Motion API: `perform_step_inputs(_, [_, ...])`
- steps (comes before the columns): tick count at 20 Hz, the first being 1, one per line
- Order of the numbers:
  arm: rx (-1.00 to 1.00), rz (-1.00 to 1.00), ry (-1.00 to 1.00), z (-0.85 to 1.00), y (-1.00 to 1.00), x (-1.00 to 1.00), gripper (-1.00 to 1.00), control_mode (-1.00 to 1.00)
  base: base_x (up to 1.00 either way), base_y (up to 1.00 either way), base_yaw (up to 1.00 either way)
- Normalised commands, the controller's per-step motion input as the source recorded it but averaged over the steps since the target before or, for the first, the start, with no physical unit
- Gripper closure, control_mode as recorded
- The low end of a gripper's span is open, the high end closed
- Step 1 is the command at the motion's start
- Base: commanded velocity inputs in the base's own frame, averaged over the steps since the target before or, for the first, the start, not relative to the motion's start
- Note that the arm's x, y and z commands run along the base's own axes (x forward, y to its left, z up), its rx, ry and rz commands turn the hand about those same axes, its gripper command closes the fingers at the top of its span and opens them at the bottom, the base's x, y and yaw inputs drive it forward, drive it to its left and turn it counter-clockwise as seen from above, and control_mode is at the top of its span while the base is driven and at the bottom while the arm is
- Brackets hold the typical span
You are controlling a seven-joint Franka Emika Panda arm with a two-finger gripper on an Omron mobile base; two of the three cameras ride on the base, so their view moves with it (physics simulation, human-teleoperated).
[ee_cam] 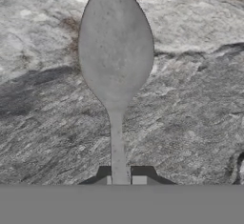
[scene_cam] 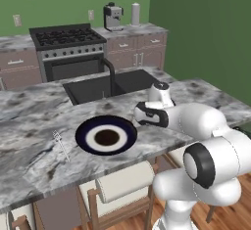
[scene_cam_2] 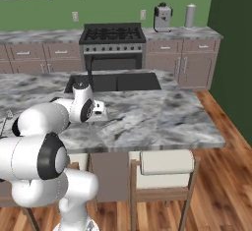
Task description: Take the fork and place it on the left side of the plate. Then take the spoon and place it on the right side of the plate. Make sure they're directly next to the plate.
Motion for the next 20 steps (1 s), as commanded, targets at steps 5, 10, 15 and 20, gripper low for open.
perform_step_inputs(5, [0.02, 0.01, -0.01, -0.07, 0.03, 0.07, -1.00, -1.00, 0.00, 0.00, 0.00])
perform_step_inputs(10, [0.01, 0.00, -0.04, 0.13, -0.05, 0.04, -1.00, -1.00, 0.00, 0.00, 0.00])
perform_step_inputs(15, [0.00, 0.00, -0.08, 0.64, -0.04, -0.12, -1.00, -1.00, 0.00, 0.00, 0.00])
perform_step_inputs(20, [0.00, 0.00, -0.08, 0.95, 0.00, -0.31, -1.00, -1.00, 0.00, 0.00, 0.00])
